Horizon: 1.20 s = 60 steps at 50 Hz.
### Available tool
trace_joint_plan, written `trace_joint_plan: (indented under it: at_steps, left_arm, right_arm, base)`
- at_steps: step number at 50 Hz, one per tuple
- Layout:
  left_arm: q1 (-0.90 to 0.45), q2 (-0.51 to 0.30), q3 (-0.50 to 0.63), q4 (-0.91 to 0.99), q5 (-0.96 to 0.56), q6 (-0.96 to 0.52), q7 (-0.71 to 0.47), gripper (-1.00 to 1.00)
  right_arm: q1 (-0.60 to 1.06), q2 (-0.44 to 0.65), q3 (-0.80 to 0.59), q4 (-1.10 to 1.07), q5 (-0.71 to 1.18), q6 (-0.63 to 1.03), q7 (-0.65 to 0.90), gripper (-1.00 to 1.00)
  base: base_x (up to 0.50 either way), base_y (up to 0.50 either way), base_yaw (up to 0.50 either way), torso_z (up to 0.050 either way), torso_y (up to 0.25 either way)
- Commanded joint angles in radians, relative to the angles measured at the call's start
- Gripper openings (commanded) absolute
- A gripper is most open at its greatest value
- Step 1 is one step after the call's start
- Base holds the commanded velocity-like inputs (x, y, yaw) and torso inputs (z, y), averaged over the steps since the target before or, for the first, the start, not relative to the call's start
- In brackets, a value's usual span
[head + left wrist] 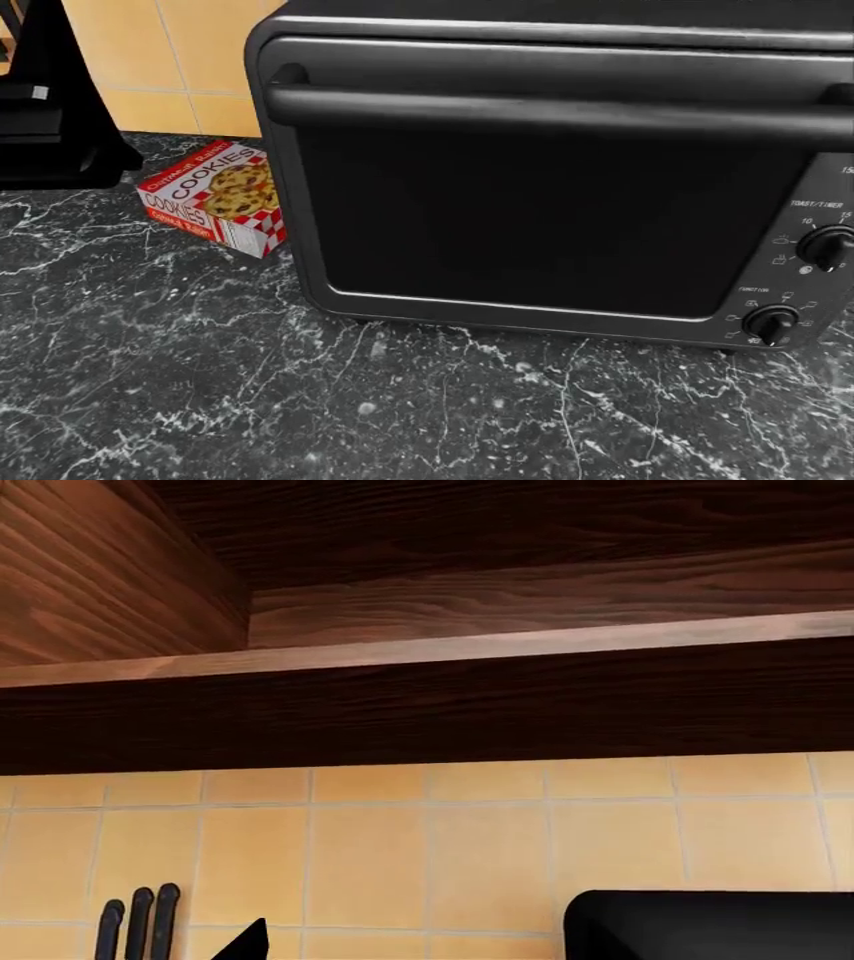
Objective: Pick the cans from the counter and place them in their designated side in the cabinet.
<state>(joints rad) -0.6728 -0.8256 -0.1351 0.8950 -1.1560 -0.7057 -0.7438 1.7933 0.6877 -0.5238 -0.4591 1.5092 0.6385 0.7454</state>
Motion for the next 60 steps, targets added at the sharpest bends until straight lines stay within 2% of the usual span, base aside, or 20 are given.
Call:
trace_joint_plan:
  at_steps: [1,6,25,40,60]
  left_arm:
    - [-0.007,0.001,0.008,-0.003,0.002,0.002,0.001,1.0]
    - [-0.017,0.001,0.012,-0.006,-0.001,0.003,0.002,1.0]
    - [-0.029,-0.005,0.019,-0.01,-0.008,0.001,-0.001,1.0]
    - [-0.037,-0.003,0.033,-0.01,-0.007,0.0,-0.003,1.0]
    - [-0.041,0.003,0.04,-0.019,-0.003,0.008,-0.003,1.0]
  right_arm:
    - [0.157,-0.091,-0.037,0.167,-0.128,0.041,-0.045,-1.0]
    - [0.222,-0.133,-0.068,0.255,-0.182,0.052,-0.094,-1.0]
    - [0.275,-0.233,-0.136,0.552,-0.373,0.023,-0.05,-1.0]
    - [0.31,-0.348,-0.157,0.826,-0.419,0.005,-0.07,-1.0]
    - [0.367,-0.442,-0.207,1.096,-0.447,0.05,-0.155,-1.0]
  base:
    - [0.0,0.0,0.0,0.0,0.0]
    - [0.0,0.0,0.0,0.0,0.0]
    - [0.0,0.0,0.0,0.0,0.001]
    - [0.0,0.0,0.0,0.001,0.0]
    - [0.0,0.0,0.0,0.0,0.001]
